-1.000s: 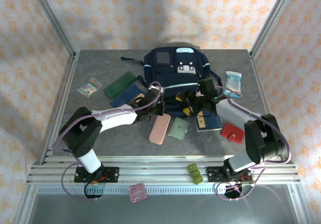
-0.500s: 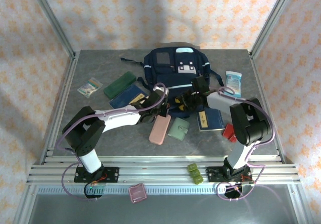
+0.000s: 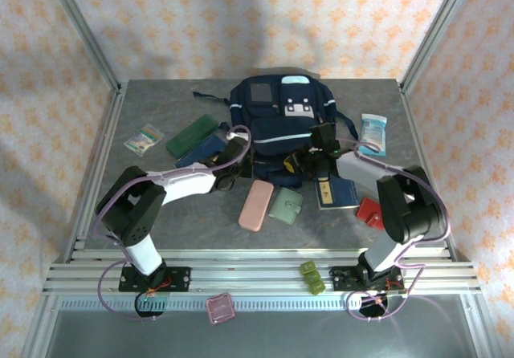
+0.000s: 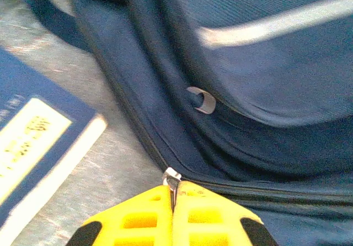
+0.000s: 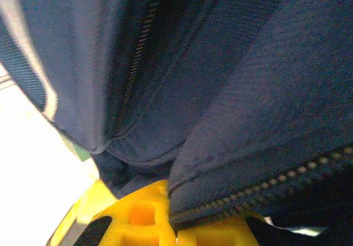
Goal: Pack the student bag
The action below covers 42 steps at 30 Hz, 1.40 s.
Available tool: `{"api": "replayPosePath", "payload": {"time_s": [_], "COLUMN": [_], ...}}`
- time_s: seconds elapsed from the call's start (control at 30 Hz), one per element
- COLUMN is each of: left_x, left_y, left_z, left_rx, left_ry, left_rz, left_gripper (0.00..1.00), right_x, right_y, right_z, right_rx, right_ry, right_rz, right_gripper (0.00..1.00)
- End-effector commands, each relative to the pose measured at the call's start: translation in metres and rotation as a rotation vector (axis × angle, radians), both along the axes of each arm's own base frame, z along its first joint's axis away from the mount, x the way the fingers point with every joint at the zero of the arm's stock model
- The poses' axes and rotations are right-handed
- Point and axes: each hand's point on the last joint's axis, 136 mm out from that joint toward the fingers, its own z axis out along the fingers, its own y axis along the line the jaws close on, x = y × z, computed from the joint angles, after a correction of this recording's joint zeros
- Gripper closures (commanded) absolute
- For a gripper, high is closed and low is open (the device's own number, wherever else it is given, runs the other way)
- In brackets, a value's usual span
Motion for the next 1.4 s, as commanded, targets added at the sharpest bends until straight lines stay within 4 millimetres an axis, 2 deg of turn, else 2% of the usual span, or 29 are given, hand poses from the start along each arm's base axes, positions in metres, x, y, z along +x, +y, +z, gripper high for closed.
{"api": "replayPosePath", "payload": {"time_s": [0.0, 0.2, 0.37, 0.47, 0.53, 0.63, 0.7, 0.77, 0.9, 0.97, 1.1, 1.2, 1.37], "left_x": [0.015, 0.051, 0.075, 0.083, 0.085, 0.077, 0.065, 0.052, 0.025, 0.012, -0.008, -0.016, -0.017], "left_y": [0.042, 0.081, 0.102, 0.107, 0.101, 0.088, 0.076, 0.065, 0.047, 0.038, 0.018, 0.002, -0.018], "left_z": [-0.002, -0.001, -0.004, -0.007, -0.003, 0.006, 0.016, 0.025, 0.037, 0.041, 0.041, 0.043, 0.056], "left_rx": [0.053, 0.043, 0.092, 0.106, 0.092, 0.044, 0.006, -0.023, -0.069, -0.100, -0.177, -0.261, -0.275], "left_ry": [-0.017, -0.035, -0.032, -0.019, -0.005, -0.011, -0.026, -0.030, -0.022, -0.024, -0.027, -0.038, -0.083], "left_rz": [0.130, 0.280, 0.364, 0.382, 0.364, 0.323, 0.275, 0.232, 0.153, 0.120, 0.053, 0.005, -0.051], "left_gripper": [1.00, 1.00, 1.00, 1.00, 1.00, 0.82, 0.70, 0.61, 0.53, 0.48, 0.39, 0.38, 0.38], "right_x": [0.006, 0.004, 0.009, 0.011, 0.014, 0.017, 0.018, 0.017, 0.007, 0.004, 0.007, 0.017, 0.043], "right_y": [-0.027, -0.030, -0.026, -0.024, -0.021, -0.016, -0.007, 0.000, -0.004, -0.011, -0.041, -0.054, -0.061], "right_z": [0.012, 0.027, 0.034, 0.037, 0.040, 0.045, 0.049, 0.047, 0.041, 0.043, 0.049, 0.048, 0.048], "right_rx": [-0.062, -0.047, -0.033, -0.036, -0.034, -0.036, -0.037, -0.060, -0.147, -0.190, -0.280, -0.219, -0.187], "right_ry": [-0.078, -0.130, -0.157, -0.167, -0.180, -0.199, -0.215, -0.201, -0.171, -0.187, -0.229, -0.238, -0.248], "right_rz": [-0.077, -0.081, -0.066, -0.048, -0.034, 0.010, 0.077, 0.147, 0.254, 0.263, 0.171, 0.101, 0.059], "right_gripper": [1.00, 1.00, 1.00, 1.00, 1.00, 1.00, 0.88, 0.82, 0.77, 0.68, 0.36, 0.35, 0.39]}}
